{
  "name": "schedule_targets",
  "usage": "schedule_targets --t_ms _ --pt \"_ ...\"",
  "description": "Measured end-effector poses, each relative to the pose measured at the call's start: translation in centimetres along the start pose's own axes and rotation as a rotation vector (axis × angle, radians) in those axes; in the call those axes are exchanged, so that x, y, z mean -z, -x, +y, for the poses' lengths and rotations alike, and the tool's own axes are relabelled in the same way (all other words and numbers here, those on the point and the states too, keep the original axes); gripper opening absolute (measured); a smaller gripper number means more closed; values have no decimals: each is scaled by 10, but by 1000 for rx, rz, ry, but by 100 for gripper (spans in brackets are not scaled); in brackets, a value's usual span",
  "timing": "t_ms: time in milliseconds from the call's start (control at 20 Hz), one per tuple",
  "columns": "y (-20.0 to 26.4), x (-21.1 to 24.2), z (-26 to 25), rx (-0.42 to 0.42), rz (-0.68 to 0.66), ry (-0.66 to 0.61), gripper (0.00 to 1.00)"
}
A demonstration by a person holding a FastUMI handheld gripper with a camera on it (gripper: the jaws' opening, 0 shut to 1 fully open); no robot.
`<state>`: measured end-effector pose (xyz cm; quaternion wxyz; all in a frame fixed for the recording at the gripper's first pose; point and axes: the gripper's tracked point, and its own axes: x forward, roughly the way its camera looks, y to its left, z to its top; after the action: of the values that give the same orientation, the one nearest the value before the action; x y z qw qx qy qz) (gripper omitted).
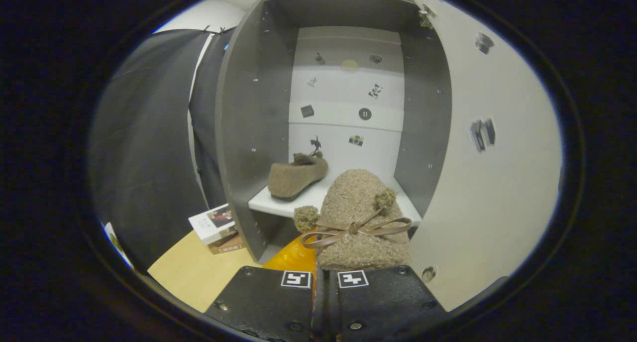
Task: Open the shoe cabinet door, grab the shoes and put them into the shoe cabinet, then close the shoe cabinet door.
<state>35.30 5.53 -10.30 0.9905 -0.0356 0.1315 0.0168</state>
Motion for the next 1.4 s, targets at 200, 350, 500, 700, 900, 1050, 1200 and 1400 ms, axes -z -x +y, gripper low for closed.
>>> schedule_targets --t_ms 200,350,500,700,900,1050,1200,1400 --pt "-59 -52 -8 36 -27 50 7" --pt "-109 -65 -18 58 -10 38 7" --pt "-156 -64 -32 73 44 21 7" --pt "-204 -51 -46 89 138 -56 7" --pt "-226 -37 -56 110 189 -61 7" --pt "-236 -24 -59 119 285 -65 10" --pt "-234 -23 -55 114 312 -119 18" --pt "-222 -30 -47 93 289 -147 45"
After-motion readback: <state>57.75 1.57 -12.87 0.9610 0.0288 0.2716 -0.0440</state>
